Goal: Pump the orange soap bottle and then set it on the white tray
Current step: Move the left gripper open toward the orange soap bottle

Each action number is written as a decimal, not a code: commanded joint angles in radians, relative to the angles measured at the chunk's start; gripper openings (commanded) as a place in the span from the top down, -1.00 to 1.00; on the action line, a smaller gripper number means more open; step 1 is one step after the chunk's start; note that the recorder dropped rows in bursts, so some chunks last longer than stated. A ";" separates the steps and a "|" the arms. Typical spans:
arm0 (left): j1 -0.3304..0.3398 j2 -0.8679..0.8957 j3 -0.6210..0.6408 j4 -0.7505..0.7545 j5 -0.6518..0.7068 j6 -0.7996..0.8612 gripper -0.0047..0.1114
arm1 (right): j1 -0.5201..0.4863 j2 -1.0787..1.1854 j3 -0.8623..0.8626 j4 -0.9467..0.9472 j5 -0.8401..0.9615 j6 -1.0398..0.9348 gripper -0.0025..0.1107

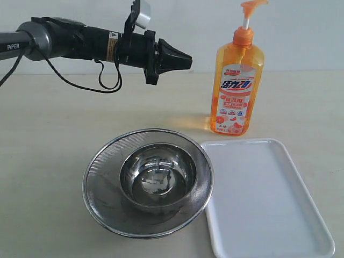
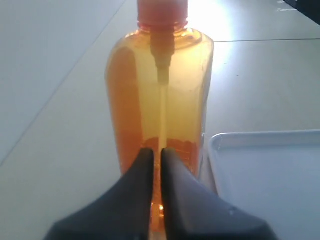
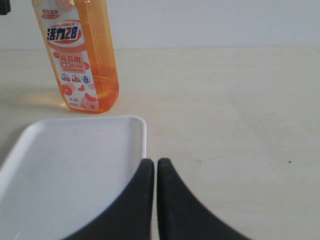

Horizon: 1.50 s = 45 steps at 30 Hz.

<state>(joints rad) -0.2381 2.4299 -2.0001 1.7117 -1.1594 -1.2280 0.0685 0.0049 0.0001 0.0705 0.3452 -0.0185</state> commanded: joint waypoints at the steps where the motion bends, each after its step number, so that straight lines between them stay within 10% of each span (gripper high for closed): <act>1: -0.011 0.004 -0.005 0.006 -0.010 -0.050 0.84 | 0.000 -0.005 0.000 0.002 -0.011 -0.002 0.96; 9: -0.015 0.004 -0.005 -0.045 -0.029 -0.217 0.76 | 0.000 -0.005 0.000 0.002 -0.011 -0.002 0.96; 24: -0.015 0.004 -0.005 -0.047 -0.037 -0.234 -0.82 | 0.000 -0.005 0.000 0.002 -0.011 -0.002 0.96; 45: -0.015 0.013 -0.005 -0.024 0.006 -0.033 -0.83 | 0.000 -0.005 0.000 0.002 -0.011 -0.002 0.96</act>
<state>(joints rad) -0.2448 2.4392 -2.0001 1.6871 -1.1617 -1.2795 0.0685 0.0049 0.0001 0.0705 0.3452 -0.0185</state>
